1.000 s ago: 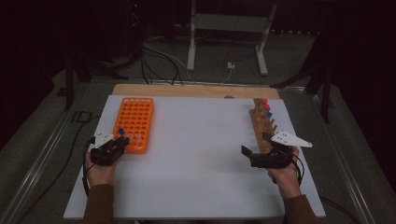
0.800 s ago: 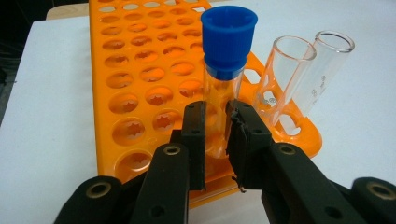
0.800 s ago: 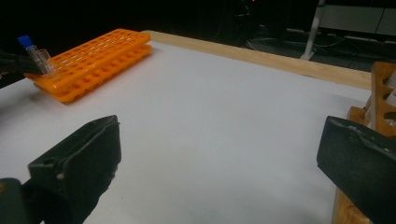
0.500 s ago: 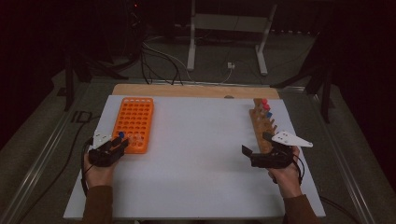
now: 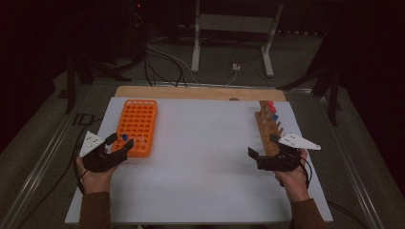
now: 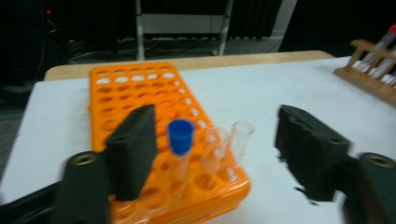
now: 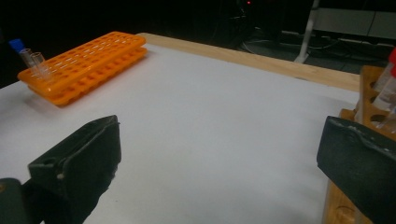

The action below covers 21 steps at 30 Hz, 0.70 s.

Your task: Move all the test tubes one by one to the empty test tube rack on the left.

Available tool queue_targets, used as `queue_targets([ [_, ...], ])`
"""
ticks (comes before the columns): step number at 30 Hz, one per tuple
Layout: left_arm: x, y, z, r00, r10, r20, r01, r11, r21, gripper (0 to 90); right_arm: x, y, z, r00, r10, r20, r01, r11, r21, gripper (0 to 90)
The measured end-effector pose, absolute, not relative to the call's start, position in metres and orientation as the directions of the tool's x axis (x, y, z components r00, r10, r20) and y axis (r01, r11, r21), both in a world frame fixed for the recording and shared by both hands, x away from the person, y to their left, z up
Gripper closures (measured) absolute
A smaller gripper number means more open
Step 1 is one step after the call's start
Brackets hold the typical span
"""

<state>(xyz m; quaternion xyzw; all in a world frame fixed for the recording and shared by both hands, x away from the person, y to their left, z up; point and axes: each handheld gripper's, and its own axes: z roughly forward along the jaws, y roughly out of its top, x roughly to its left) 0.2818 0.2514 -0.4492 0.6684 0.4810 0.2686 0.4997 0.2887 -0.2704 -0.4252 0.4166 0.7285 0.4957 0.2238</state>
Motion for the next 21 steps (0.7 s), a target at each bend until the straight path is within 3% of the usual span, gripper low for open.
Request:
queue_targets([
  [4, 0.28, 0.243, -0.446, 0.409, 0.898, -0.166, 0.362, 0.007, 0.932, 17.2, 0.292, -0.273, -0.42, -0.54, 0.838, 0.077, 0.377, 0.159, 0.913, 0.0],
  [8, 0.279, 0.232, -0.443, 0.421, 0.894, -0.154, 0.364, -0.011, 0.931, 8.8, 0.299, -0.278, -0.415, -0.521, 0.851, 0.06, 0.365, 0.158, 0.917, 0.0],
  [19, 0.278, 0.216, -0.441, 0.45, 0.882, -0.141, 0.365, -0.037, 0.93, 0.4, 0.343, -0.304, -0.412, -0.428, 0.903, 0.025, 0.391, 0.161, 0.906, 0.1],
  [21, 0.278, 0.214, -0.44, 0.454, 0.88, -0.137, 0.365, -0.044, 0.93, 0.4, 0.352, -0.309, -0.415, -0.407, 0.913, 0.017, 0.403, 0.162, 0.901, 4.0],
])
